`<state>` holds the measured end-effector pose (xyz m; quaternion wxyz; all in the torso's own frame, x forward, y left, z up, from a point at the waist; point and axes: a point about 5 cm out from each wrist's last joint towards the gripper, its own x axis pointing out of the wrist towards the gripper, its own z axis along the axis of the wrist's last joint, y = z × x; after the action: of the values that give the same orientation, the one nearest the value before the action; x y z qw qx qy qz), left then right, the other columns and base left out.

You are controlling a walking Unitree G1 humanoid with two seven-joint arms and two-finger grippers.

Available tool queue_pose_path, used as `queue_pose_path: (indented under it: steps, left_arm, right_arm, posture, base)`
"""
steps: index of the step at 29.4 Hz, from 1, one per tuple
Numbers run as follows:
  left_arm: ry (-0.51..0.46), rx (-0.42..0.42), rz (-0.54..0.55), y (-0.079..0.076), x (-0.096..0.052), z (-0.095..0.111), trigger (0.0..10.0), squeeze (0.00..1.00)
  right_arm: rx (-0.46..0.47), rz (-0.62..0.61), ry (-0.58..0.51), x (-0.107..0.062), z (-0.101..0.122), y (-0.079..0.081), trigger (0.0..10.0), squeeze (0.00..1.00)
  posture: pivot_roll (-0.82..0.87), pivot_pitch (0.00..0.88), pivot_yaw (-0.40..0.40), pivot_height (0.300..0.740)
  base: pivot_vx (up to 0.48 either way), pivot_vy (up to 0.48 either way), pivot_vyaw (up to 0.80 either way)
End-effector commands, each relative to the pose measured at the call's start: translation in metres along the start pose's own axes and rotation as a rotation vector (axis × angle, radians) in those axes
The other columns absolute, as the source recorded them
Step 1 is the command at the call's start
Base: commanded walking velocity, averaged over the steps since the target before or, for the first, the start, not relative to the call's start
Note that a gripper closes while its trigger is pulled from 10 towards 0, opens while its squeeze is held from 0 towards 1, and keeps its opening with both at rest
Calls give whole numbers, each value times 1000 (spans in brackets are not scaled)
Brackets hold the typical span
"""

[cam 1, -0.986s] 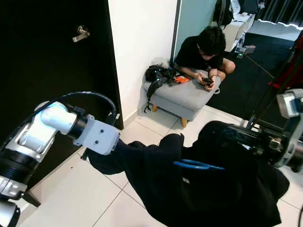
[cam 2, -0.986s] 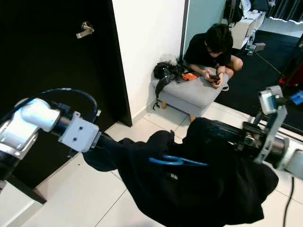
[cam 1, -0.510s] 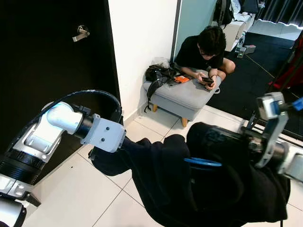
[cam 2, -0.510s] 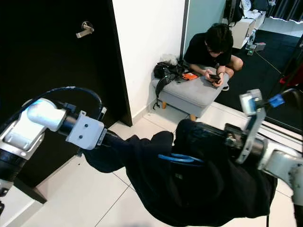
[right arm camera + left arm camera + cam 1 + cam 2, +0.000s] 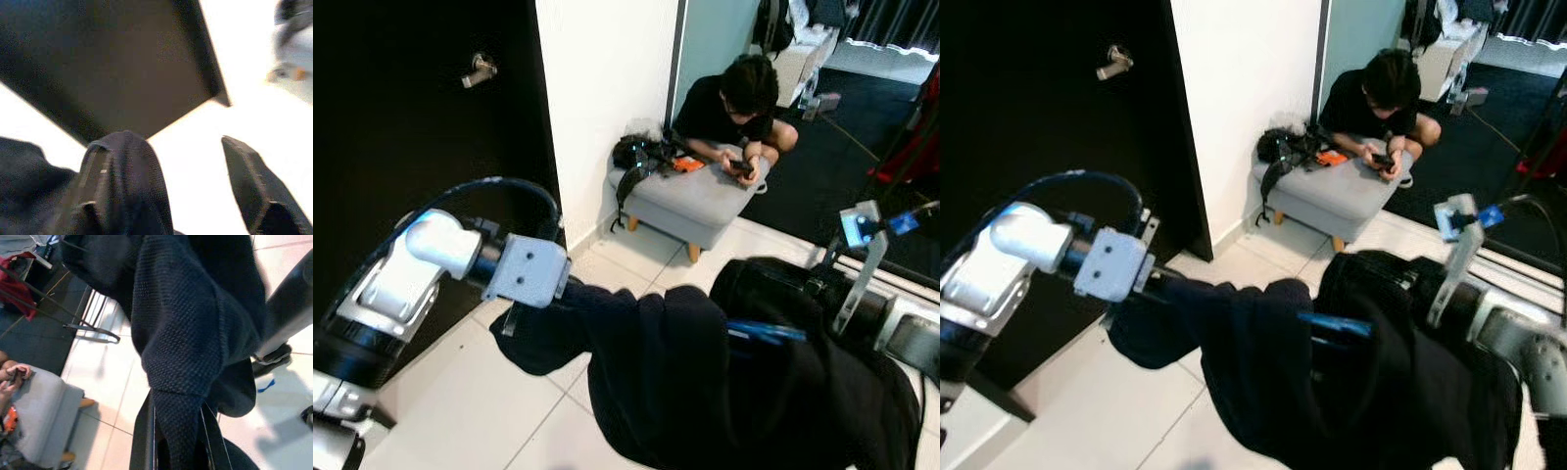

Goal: Hang hanger

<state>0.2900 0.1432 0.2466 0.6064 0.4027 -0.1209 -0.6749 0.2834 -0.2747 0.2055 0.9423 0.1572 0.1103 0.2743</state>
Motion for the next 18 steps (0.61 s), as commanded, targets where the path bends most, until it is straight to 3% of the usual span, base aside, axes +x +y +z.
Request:
queue_pose_path:
  steps: [1, 3, 5, 6, 8, 11, 17, 18]
  left_arm:
    - [-64, -33, -4, -3, -4, 7, 10000, 0]
    - [-64, -33, -4, -3, -4, 7, 10000, 0]
    - [-103, -84, -16, -6, -5, 10, 10000, 0]
    - [-103, -84, -16, -6, -5, 10, 10000, 0]
    - [-140, -130, -36, -8, -5, 13, 10000, 0]
    - [-170, -171, -65, -11, -5, 16, 10000, 0]
    - [-219, -233, -125, -17, -4, 24, 10000, 0]
    - [-225, -249, -133, -18, -5, 25, 10000, 0]
  right_arm:
    - [-15, -198, -19, -15, 8, -29, 10000, 1000]
    - [-15, -198, -19, -15, 8, -29, 10000, 1000]
    - [-73, -329, 70, -31, 3, -47, 10000, 1000]
    - [-73, -329, 70, -31, 3, -47, 10000, 1000]
    - [-172, -412, 237, -43, -12, -58, 10000, 1000]
    - [-212, -470, 315, -50, -21, -66, 10000, 1000]
    - [-187, -500, 294, -54, -20, -71, 10000, 961]
    - [-184, -500, 279, -57, -17, -73, 10000, 851]
  posture:
    - [48, 41, 12, 740]
    - [48, 41, 12, 740]
    - [47, 44, 11, 740]
    - [47, 44, 11, 740]
    - [42, 45, 15, 740]
    - [41, 45, 14, 740]
    - [42, 45, 13, 740]
    - [41, 45, 14, 740]
  base:
    - [0, 0, 0]
    - [0, 0, 0]
    - [0, 0, 0]
    - [0, 0, 0]
    - [0, 0, 0]
    - [0, 0, 0]
    - [0, 0, 0]
    - [0, 0, 0]
